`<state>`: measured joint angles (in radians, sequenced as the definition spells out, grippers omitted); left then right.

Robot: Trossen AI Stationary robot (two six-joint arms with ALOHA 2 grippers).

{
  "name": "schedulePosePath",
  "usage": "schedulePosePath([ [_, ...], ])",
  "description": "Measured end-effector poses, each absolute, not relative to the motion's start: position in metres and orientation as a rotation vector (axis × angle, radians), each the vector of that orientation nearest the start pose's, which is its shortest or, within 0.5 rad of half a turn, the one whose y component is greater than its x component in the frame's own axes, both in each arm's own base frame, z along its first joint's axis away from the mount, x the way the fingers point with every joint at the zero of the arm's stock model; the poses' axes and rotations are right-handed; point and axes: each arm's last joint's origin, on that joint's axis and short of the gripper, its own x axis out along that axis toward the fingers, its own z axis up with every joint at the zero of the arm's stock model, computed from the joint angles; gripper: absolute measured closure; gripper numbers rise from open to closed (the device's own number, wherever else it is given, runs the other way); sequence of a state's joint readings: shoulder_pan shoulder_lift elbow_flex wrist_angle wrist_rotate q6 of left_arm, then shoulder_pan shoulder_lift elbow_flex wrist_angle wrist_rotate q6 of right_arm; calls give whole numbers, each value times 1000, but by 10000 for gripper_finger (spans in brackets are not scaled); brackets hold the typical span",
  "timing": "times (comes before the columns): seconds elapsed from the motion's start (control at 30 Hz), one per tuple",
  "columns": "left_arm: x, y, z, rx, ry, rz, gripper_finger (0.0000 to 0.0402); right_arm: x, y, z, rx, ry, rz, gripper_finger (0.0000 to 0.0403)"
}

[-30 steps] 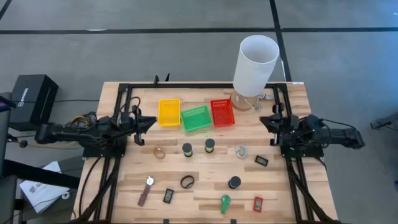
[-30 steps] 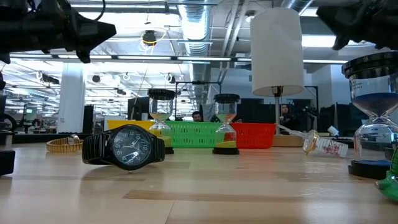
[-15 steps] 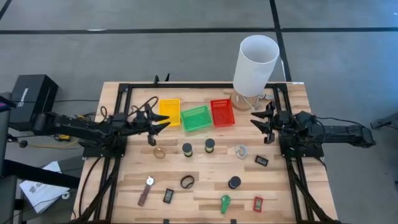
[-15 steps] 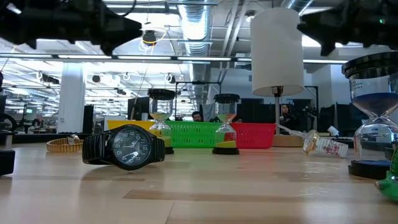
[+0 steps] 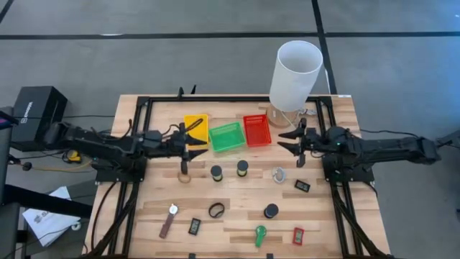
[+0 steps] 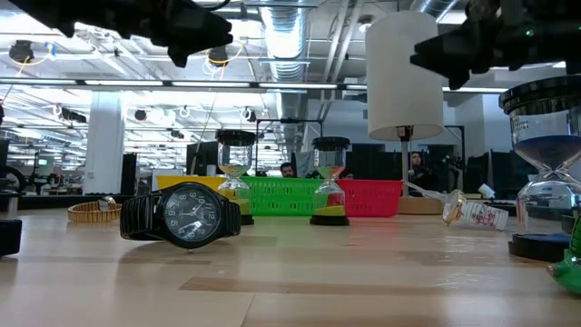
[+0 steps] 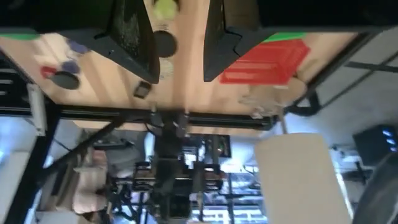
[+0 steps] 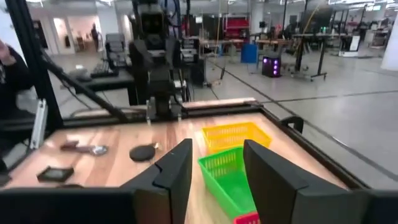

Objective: Pick & Place Office items
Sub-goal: Put the bottom black digital clock into the yellow basket

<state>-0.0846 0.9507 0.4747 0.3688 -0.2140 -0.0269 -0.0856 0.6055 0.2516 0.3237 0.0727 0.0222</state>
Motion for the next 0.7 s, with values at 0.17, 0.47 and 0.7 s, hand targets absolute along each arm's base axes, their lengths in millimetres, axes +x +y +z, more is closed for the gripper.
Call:
schedulePosePath([
  [0.17, 209, -31, 242, -28, 141, 91, 286, 160, -16, 215, 18, 70, -162, 275],
  [0.47, 219, -61, 228, -81, 218, 76, 289, 175, -22, 203, 18, 116, -191, 276],
  [0.7, 249, -79, 248, -42, 349, 76, 289, 183, -32, 198, 21, 109, -239, 276],
])
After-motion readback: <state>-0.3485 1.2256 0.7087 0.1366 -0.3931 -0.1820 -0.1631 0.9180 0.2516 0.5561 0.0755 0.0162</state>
